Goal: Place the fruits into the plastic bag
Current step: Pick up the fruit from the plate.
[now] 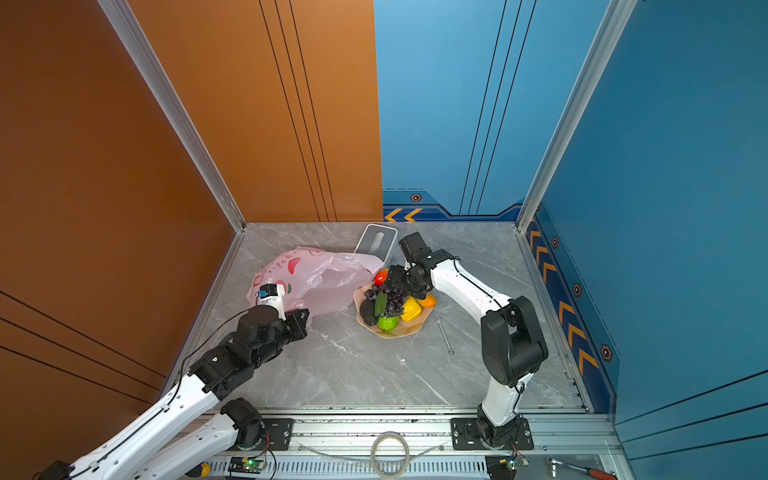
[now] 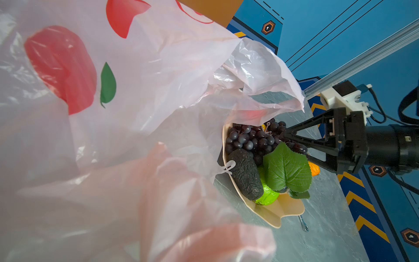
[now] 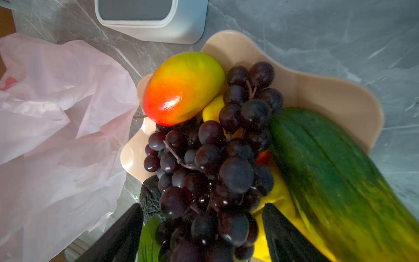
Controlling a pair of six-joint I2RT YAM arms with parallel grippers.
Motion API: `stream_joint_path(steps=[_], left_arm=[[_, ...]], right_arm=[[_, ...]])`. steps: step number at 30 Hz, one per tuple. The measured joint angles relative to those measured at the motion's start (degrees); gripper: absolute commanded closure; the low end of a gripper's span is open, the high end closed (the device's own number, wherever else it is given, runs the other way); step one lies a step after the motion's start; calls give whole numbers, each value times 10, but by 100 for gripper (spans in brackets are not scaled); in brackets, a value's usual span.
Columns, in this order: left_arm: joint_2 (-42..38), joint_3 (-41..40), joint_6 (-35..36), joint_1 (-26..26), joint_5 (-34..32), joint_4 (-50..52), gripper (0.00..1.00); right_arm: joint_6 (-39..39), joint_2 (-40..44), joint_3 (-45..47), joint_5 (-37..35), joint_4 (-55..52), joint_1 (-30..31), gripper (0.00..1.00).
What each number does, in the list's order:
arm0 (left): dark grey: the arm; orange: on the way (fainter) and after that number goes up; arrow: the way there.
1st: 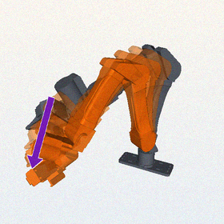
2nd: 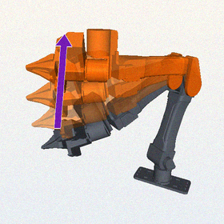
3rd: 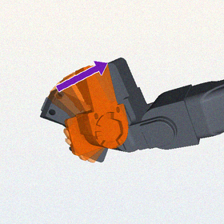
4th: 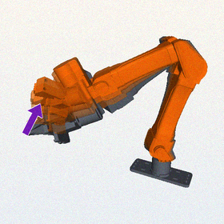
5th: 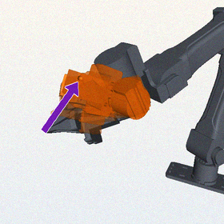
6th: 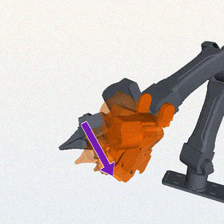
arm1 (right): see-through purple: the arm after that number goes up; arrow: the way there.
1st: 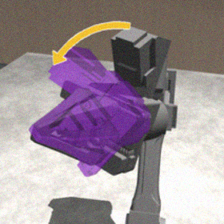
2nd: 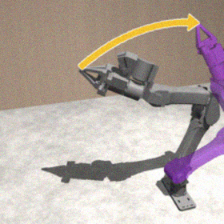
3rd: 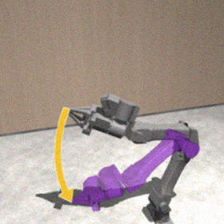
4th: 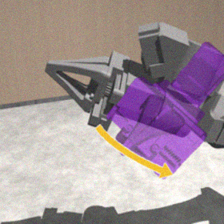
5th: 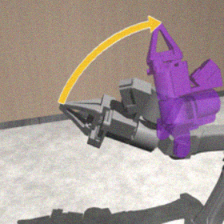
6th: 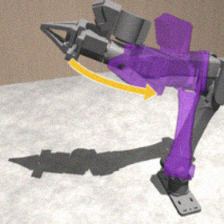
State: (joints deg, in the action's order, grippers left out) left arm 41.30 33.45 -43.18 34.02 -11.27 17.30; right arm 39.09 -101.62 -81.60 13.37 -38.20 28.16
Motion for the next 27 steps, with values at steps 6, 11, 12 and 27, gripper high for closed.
stream_joint_path(steps=[6, 11, 12, 27], left_arm=[[0, 0, 0, 0, 0, 0, 100], [0, 0, -2, -2, 0, 0, 100], [0, 0, -2, -2, 0, 0, 100], [-4, 0, -5, -3, 0, 1, 100]], right_arm=[[-16, -28, -28, -25, -24, 9, 22], [-24, -46, -41, -46, -43, 16, 23], [-27, -50, -44, -50, -45, 19, 23], [-37, -68, -55, -77, -49, 30, 35]])
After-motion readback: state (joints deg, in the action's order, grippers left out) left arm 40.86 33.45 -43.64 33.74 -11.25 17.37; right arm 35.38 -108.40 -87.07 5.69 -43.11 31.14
